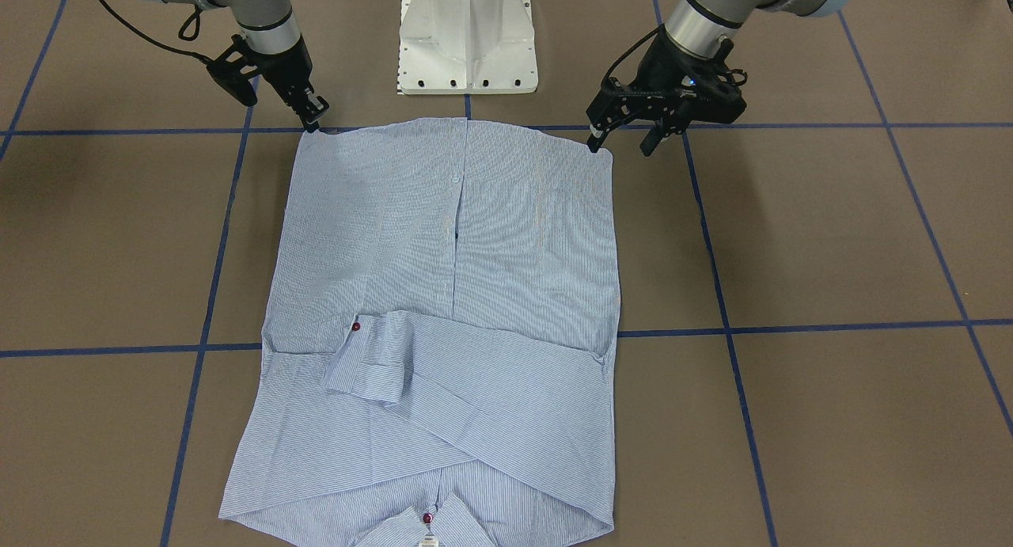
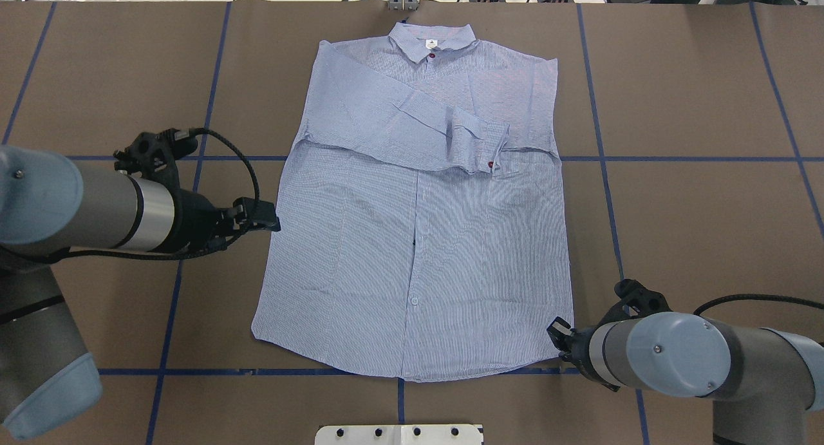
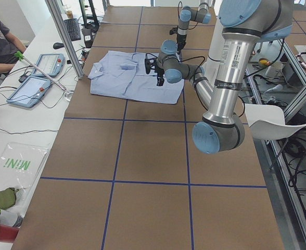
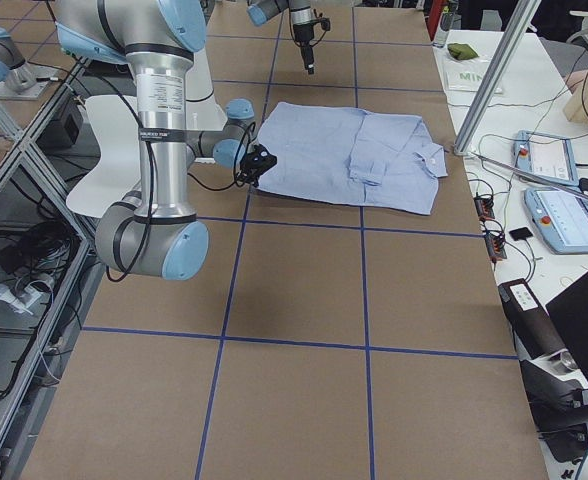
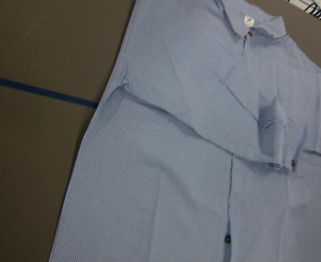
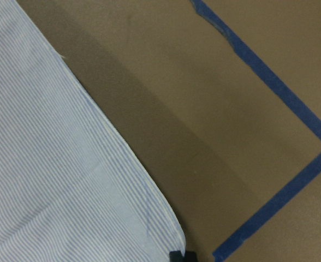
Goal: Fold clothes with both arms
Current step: 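Move the left gripper down to the hem corner nearest it, then grasp both hem corners with the left and right grippers, then lift the hem with both grippers and fold it toward the collar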
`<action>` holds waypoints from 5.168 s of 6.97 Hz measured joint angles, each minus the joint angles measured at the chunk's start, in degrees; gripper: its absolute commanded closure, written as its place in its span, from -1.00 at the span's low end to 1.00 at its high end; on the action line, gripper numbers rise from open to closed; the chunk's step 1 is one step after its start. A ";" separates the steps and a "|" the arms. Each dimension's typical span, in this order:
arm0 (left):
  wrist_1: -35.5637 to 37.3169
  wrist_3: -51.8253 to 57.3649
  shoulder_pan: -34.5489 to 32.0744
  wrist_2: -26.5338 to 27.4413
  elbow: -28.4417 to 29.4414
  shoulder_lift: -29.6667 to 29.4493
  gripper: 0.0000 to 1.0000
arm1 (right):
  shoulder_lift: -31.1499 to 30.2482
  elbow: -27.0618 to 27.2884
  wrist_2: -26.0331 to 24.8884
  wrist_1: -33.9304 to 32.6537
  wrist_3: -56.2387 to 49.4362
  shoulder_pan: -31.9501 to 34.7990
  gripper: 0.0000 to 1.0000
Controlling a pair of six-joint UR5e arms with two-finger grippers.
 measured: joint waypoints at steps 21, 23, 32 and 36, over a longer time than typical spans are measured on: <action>-0.25 -8.40 13.12 4.49 9.25 1.81 0.12 | -0.13 0.28 1.43 0.08 -0.21 1.33 1.00; -0.25 -8.39 13.16 4.53 9.37 1.81 0.53 | -0.24 0.27 1.37 0.04 -0.21 1.33 1.00; 1.05 -18.71 19.45 4.70 -2.26 5.24 1.00 | -3.14 3.54 1.29 0.15 -0.21 1.50 1.00; 1.24 -23.16 20.46 4.44 -4.98 5.83 1.00 | -3.83 6.82 1.36 0.10 -0.15 2.29 1.00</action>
